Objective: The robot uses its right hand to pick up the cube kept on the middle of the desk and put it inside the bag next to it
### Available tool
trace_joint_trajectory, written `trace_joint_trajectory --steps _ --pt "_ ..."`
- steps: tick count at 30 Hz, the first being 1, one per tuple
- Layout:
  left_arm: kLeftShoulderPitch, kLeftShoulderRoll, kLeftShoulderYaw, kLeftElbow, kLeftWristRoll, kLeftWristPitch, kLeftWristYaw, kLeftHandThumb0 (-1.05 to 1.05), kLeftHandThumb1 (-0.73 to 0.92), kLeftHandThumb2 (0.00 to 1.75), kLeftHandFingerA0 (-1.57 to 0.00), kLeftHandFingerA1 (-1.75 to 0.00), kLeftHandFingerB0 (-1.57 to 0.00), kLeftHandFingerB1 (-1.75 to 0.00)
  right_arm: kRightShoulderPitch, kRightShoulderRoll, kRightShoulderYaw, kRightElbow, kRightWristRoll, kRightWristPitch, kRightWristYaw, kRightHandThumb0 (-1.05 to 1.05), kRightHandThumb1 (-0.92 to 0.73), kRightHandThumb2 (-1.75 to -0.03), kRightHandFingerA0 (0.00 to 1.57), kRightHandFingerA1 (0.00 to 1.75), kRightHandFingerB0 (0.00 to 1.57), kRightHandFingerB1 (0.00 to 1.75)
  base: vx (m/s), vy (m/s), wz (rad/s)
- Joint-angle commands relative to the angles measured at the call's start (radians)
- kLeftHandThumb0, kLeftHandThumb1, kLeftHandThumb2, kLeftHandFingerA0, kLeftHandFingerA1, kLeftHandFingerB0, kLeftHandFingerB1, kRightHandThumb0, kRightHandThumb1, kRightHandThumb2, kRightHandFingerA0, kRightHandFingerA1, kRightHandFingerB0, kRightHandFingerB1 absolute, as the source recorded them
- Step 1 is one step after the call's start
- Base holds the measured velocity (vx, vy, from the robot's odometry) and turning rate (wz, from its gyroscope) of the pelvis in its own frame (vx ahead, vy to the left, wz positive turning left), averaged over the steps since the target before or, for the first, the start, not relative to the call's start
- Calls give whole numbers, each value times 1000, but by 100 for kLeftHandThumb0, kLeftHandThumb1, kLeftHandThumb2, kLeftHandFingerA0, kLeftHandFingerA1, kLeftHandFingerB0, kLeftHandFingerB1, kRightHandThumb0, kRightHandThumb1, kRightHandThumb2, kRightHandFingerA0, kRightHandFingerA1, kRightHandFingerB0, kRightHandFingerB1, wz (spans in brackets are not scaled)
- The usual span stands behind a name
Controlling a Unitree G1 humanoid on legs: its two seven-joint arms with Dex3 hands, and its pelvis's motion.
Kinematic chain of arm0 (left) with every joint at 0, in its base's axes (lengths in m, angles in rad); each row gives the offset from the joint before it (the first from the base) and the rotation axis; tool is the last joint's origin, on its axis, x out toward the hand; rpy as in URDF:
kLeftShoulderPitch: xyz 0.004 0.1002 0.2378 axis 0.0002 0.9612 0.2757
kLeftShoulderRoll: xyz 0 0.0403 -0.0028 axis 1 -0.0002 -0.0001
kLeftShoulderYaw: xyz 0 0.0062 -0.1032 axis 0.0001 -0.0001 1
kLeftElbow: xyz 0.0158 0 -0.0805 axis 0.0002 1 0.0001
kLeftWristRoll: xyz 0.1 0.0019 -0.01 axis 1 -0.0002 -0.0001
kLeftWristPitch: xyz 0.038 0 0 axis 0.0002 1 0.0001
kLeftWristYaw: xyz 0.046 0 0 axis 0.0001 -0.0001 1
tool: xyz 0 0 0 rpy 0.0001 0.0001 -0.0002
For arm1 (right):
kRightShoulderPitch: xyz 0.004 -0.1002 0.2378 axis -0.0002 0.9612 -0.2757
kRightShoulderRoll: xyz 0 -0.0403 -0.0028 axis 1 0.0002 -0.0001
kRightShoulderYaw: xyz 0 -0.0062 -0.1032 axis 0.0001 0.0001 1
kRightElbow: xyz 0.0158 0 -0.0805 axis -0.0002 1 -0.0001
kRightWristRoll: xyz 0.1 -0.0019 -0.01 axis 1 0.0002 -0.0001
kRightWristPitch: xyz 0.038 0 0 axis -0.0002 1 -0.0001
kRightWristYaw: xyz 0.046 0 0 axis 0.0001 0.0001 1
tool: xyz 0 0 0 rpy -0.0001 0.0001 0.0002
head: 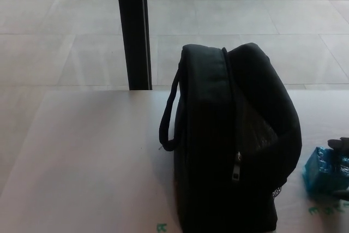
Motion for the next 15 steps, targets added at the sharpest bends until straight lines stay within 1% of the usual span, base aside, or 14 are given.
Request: trace_joint_trajectory --steps 1,2,3,4,5,6,7,8,9,10,11,12,13,15 --pt "8 11 -19 -8 2 16 -29 -72 60 88 -17 -56 -10 -47 19 11 -4 70 -53 -45 -62 -74 -38 -69 0 0 0 13 0 0 0" --pt "8 10 -20 -9 1 16 -27 -72 60 88 -17 -56 -10 -47 19 13 -4 73 -59 -48 -69 -74 -38 -69 0 0 0 13 0 0 0" --pt "7 10 -18 -5 -3 16 -32 -70 75 61 -20 -53 -11 -38 18 12 2 65 -70 -37 -73 -73 -38 -71 0 1 4 10 0 0 0" --pt "-3 8 -20 5 0 8 -28 -72 60 88 -17 -56 -10 -47 8 15 1 77 -78 -44 -90 -71 -40 -73 0 9 10 8 0 0 0" --pt "-3 8 -20 5 -1 8 -28 -72 60 88 -17 -56 -10 -47 7 16 0 79 -80 -45 -91 -71 -40 -73 0 9 10 8 0 0 0" --pt "0 5 -15 -4 -9 20 -23 -71 60 87 -16 -55 -10 -47 23 30 -20 77 -72 -54 -132 -52 -29 -69 0 26 4 24 0 0 0" --pt "0 5 -15 -4 -9 20 -23 -71 60 87 -16 -55 -10 -47 23 30 -21 78 -73 -55 -132 -52 -29 -69 0 26 4 24 0 0 0" --pt "-4 5 -16 2 -8 19 -25 -71 61 87 -16 -55 -10 -47 32 37 -32 82 -70 -68 -153 -43 -28 -72 0 37 0 33 0 0 0" --pt "-3 7 -19 1 -3 17 -24 -70 62 87 -15 -54 -10 -47 49 51 -53 71 -56 -80 -177 -38 -43 -63 2 35 7 33 0 0 0" --pt "-3 7 -19 1 -3 17 -24 -70 62 87 -15 -54 -10 -47 50 53 -57 72 -60 -82 -177 -38 -43 -63 2 35 7 33 0 0 0" --pt "-1 5 -18 -2 -3 16 -20 -66 76 61 -20 -52 -12 -39 66 67 -70 72 -55 -115 -205 -37 -46 -61 2 38 10 34 0 0 0" --pt "-7 4 -18 6 -2 10 -21 -66 76 61 -20 -53 -12 -39 70 74 -80 76 -52 -134 -215 -38 -46 -60 3 37 11 33 0 0 0" --pt "-10 2 -15 10 -6 13 -19 -67 74 62 -20 -53 -12 -39 70 83 -80 88 -57 -150 -228 -40 -47 -60 2 42 12 33 0 0 0" --pt "-9 2 -13 12 -10 14 -24 -65 76 61 -20 -53 -12 -39 71 101 -88 87 -57 -154 -233 -46 -46 -63 1 45 10 37 0 0 0"
